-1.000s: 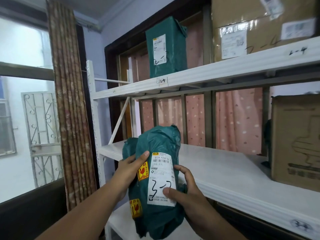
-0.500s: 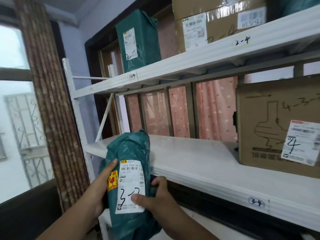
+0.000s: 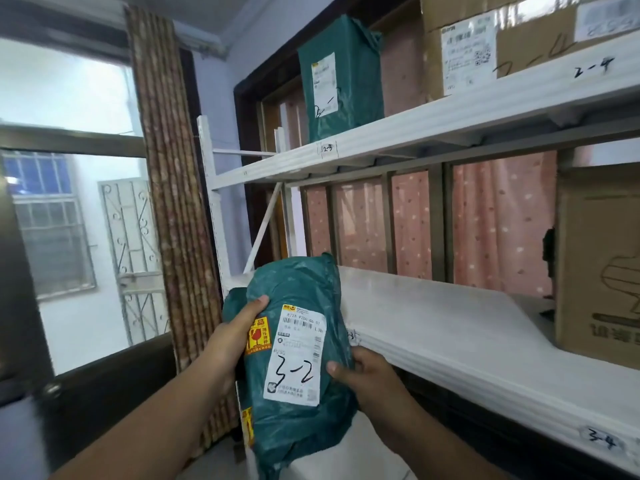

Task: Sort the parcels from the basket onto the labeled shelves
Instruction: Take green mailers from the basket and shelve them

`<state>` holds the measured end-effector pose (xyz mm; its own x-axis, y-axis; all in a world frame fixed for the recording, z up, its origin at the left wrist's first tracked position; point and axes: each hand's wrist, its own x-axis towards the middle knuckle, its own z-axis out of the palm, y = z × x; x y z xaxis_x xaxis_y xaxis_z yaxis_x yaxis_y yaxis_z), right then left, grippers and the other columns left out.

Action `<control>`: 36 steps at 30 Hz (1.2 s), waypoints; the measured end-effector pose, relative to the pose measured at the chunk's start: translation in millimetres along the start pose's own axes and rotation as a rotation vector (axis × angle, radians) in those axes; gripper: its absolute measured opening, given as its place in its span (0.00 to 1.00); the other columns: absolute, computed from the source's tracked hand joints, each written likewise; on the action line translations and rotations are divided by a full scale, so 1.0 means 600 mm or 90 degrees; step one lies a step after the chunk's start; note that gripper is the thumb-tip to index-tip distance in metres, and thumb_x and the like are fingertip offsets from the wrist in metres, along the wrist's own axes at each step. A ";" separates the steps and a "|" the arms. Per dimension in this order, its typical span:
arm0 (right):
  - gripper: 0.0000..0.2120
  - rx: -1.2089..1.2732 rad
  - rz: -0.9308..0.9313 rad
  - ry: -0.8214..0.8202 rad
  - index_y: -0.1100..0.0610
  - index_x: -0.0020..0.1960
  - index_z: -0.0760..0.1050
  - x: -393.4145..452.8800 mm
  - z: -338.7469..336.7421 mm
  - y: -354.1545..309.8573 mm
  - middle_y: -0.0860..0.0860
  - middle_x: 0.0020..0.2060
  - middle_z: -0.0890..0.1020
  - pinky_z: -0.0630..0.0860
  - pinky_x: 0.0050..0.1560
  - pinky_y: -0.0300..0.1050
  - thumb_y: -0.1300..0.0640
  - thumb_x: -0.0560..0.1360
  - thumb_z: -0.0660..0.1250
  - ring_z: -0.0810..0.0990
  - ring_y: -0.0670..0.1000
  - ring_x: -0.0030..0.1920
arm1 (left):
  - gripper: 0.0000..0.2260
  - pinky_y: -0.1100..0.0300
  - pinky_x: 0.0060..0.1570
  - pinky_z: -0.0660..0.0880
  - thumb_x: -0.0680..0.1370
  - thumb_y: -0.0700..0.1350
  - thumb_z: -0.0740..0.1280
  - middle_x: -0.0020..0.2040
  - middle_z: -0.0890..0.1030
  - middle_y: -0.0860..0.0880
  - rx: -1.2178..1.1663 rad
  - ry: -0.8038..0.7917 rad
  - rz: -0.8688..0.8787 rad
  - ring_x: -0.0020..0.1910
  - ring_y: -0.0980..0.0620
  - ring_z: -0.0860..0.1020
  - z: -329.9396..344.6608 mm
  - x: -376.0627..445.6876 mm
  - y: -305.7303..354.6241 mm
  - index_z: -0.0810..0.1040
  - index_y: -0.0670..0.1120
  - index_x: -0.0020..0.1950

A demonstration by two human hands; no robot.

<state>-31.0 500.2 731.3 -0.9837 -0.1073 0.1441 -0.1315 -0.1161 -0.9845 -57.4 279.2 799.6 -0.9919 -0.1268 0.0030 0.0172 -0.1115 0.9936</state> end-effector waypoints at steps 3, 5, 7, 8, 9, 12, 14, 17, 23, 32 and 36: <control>0.07 -0.005 -0.006 0.021 0.59 0.57 0.83 0.026 0.020 -0.005 0.52 0.51 0.89 0.83 0.57 0.52 0.64 0.81 0.69 0.88 0.56 0.54 | 0.28 0.41 0.62 0.80 0.67 0.64 0.80 0.50 0.89 0.42 0.017 0.000 0.025 0.51 0.40 0.88 -0.023 0.018 0.013 0.86 0.45 0.58; 0.05 -0.009 0.000 0.032 0.59 0.56 0.82 0.044 0.034 -0.002 0.52 0.50 0.89 0.83 0.56 0.52 0.63 0.81 0.69 0.88 0.56 0.54 | 0.25 0.43 0.61 0.80 0.70 0.62 0.78 0.50 0.89 0.43 0.026 -0.007 0.043 0.51 0.41 0.88 -0.037 0.033 0.023 0.85 0.46 0.58; 0.04 -0.013 0.006 0.032 0.58 0.54 0.82 0.062 0.061 0.003 0.52 0.49 0.90 0.83 0.52 0.50 0.62 0.82 0.69 0.88 0.55 0.52 | 0.23 0.45 0.60 0.81 0.72 0.61 0.77 0.49 0.89 0.44 0.037 -0.016 0.056 0.51 0.41 0.88 -0.059 0.052 0.032 0.85 0.45 0.58; 0.04 -0.016 0.010 0.027 0.57 0.55 0.81 0.071 0.078 0.006 0.51 0.49 0.90 0.82 0.51 0.49 0.61 0.82 0.68 0.88 0.54 0.51 | 0.22 0.46 0.59 0.81 0.73 0.60 0.76 0.49 0.89 0.44 0.041 -0.017 0.057 0.50 0.41 0.88 -0.073 0.064 0.036 0.85 0.45 0.58; 0.06 -0.015 0.017 0.020 0.55 0.56 0.82 0.079 0.097 0.008 0.50 0.49 0.89 0.83 0.51 0.49 0.61 0.82 0.67 0.88 0.53 0.52 | 0.22 0.46 0.58 0.81 0.73 0.60 0.76 0.48 0.89 0.44 0.043 -0.014 0.058 0.50 0.41 0.88 -0.089 0.076 0.038 0.85 0.45 0.57; 0.10 -0.012 0.028 -0.010 0.52 0.60 0.80 0.112 0.160 0.019 0.48 0.51 0.89 0.83 0.60 0.54 0.61 0.81 0.69 0.87 0.52 0.55 | 0.25 0.45 0.57 0.81 0.70 0.62 0.77 0.46 0.89 0.44 0.036 0.006 0.057 0.50 0.40 0.87 -0.151 0.119 0.041 0.83 0.45 0.59; 0.15 -0.007 0.028 -0.035 0.50 0.63 0.79 0.138 0.212 0.027 0.47 0.53 0.89 0.81 0.63 0.55 0.57 0.77 0.75 0.87 0.51 0.56 | 0.34 0.42 0.61 0.80 0.62 0.66 0.80 0.47 0.89 0.43 0.044 0.012 0.058 0.51 0.39 0.87 -0.205 0.153 0.041 0.83 0.46 0.60; 0.18 0.016 0.029 -0.084 0.51 0.61 0.80 0.175 0.294 0.042 0.48 0.54 0.89 0.81 0.64 0.53 0.56 0.73 0.79 0.87 0.51 0.56 | 0.44 0.39 0.61 0.80 0.55 0.70 0.81 0.50 0.89 0.42 0.065 0.008 0.062 0.51 0.38 0.87 -0.288 0.192 0.044 0.83 0.46 0.62; 0.25 0.080 0.061 -0.146 0.50 0.63 0.76 0.234 0.433 0.072 0.48 0.56 0.88 0.81 0.64 0.53 0.60 0.70 0.81 0.87 0.51 0.57 | 0.50 0.38 0.60 0.80 0.48 0.72 0.82 0.52 0.88 0.37 0.073 -0.035 0.039 0.49 0.34 0.87 -0.409 0.253 0.034 0.83 0.42 0.62; 0.22 0.069 0.111 -0.170 0.54 0.67 0.78 0.331 0.461 0.083 0.54 0.58 0.87 0.80 0.66 0.57 0.62 0.74 0.76 0.86 0.57 0.59 | 0.46 0.37 0.63 0.79 0.56 0.73 0.80 0.53 0.88 0.39 0.035 -0.023 -0.024 0.53 0.36 0.87 -0.415 0.351 0.025 0.81 0.44 0.65; 0.19 0.035 0.091 -0.151 0.53 0.66 0.79 0.380 0.435 0.061 0.53 0.56 0.88 0.82 0.62 0.55 0.61 0.76 0.75 0.87 0.56 0.56 | 0.39 0.42 0.62 0.80 0.63 0.74 0.74 0.52 0.89 0.44 0.054 -0.015 0.014 0.53 0.40 0.87 -0.383 0.379 0.045 0.81 0.47 0.63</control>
<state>-228.2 213.8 754.3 -0.9347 -0.3542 0.0294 0.0200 -0.1350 -0.9906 -253.7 20.9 801.0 -0.9941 -0.1056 0.0261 0.0289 -0.0246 0.9993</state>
